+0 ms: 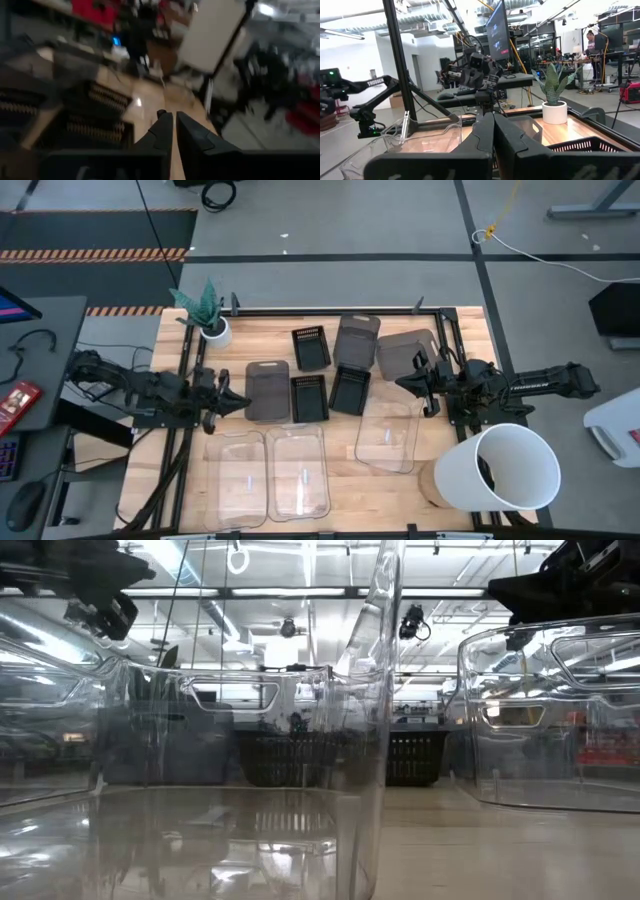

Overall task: Stack baskets by color
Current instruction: Stack the left transparent bin on top of the middle transparent bin

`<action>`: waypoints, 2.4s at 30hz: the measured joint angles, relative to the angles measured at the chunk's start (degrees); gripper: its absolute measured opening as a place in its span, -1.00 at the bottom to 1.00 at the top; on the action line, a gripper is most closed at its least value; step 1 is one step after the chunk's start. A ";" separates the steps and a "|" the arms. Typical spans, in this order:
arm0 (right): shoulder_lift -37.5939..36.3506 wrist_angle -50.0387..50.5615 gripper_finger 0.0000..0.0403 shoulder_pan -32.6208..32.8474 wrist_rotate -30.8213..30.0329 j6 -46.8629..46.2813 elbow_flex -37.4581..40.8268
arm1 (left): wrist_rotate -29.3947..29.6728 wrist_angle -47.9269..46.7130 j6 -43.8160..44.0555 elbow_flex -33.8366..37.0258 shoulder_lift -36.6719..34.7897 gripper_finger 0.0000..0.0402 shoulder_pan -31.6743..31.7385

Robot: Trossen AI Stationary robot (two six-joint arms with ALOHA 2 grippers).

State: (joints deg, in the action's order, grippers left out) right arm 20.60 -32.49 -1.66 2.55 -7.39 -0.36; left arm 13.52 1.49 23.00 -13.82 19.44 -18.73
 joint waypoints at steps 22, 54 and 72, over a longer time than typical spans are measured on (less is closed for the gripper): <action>0.01 0.01 -0.95 -0.01 0.02 0.01 0.00 | -0.26 -13.65 6.69 -19.04 29.01 -0.42 -14.34; 0.00 0.00 -0.95 0.00 0.04 0.02 0.00 | 1.70 -50.72 54.17 -71.78 80.25 -0.42 -42.12; 0.02 0.00 -0.95 -0.01 0.03 -0.01 0.00 | -0.23 -66.86 51.09 -84.32 92.07 -0.42 -42.20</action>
State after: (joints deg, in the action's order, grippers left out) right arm 20.62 -32.49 -1.67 2.57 -7.40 -0.36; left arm 13.29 -65.36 74.10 -98.15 111.50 -60.93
